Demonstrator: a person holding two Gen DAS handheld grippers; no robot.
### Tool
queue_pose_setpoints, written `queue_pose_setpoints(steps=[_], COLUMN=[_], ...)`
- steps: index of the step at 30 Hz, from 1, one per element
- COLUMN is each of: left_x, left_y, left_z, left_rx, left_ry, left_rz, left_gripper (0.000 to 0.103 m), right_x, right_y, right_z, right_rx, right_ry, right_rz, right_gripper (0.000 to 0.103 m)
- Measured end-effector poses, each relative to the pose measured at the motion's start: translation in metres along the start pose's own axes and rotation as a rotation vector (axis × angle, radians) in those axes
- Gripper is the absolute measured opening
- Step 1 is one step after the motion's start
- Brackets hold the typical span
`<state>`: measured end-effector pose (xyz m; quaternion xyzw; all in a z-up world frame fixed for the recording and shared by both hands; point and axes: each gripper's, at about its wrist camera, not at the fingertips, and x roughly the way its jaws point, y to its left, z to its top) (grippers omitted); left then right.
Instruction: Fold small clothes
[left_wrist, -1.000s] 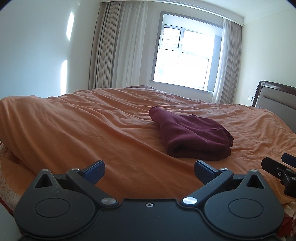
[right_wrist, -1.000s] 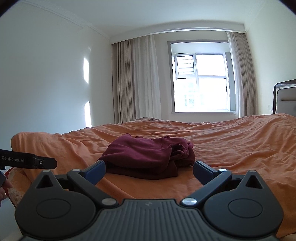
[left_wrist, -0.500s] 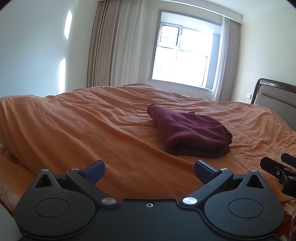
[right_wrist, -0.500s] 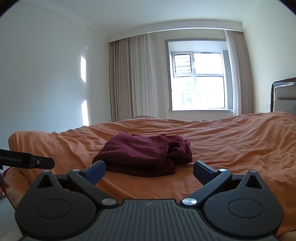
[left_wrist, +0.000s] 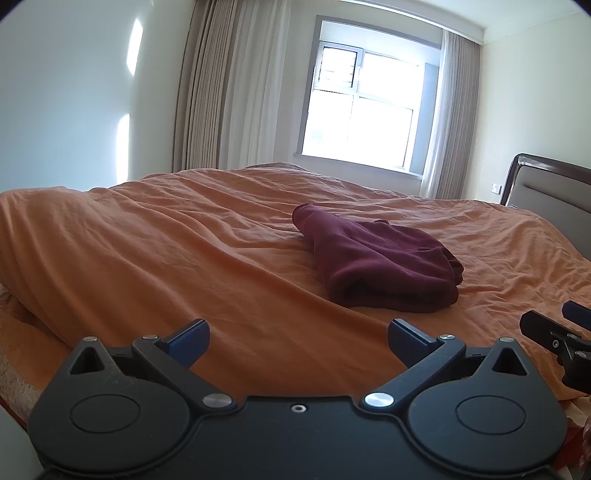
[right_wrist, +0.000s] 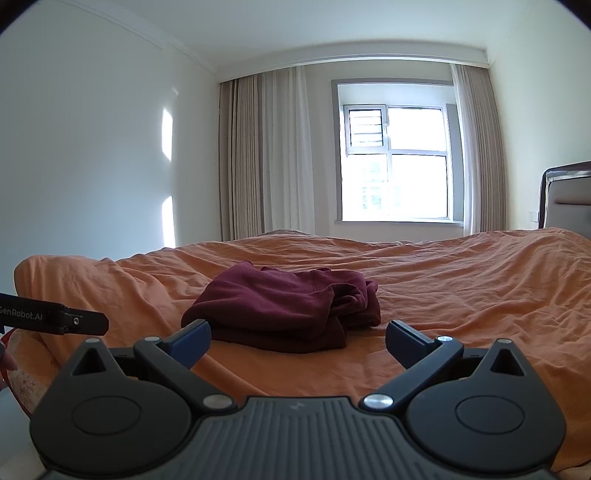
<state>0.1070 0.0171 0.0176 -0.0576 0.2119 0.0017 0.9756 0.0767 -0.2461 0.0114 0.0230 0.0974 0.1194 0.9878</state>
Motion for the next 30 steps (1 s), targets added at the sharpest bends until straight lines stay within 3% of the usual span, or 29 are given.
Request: queue_pose_setpoints(steps=[14, 21, 30], left_x=[0.005, 0.013, 0.022], left_y=[-0.002, -0.01, -0.008], left_z=[0.001, 0.0, 0.001], left_rx=[0.004, 0.039, 0.033], left_ry=[0.018, 0.057, 0.062], left_rz=[-0.008, 0.062, 0.038], left_gripper=[0.102, 0.102, 0.102], right_x=[0.002, 0.007, 0.019], right_y=[0.0, -0.001, -0.006], right_z=[0.001, 0.001, -0.003], right_rx=[-0.008, -0.012, -0.001], right_ry=[-0.003, 0.005, 0.035], right_rz=[0.002, 0.004, 0.003], right_gripper=[0.103, 0.103, 0.103])
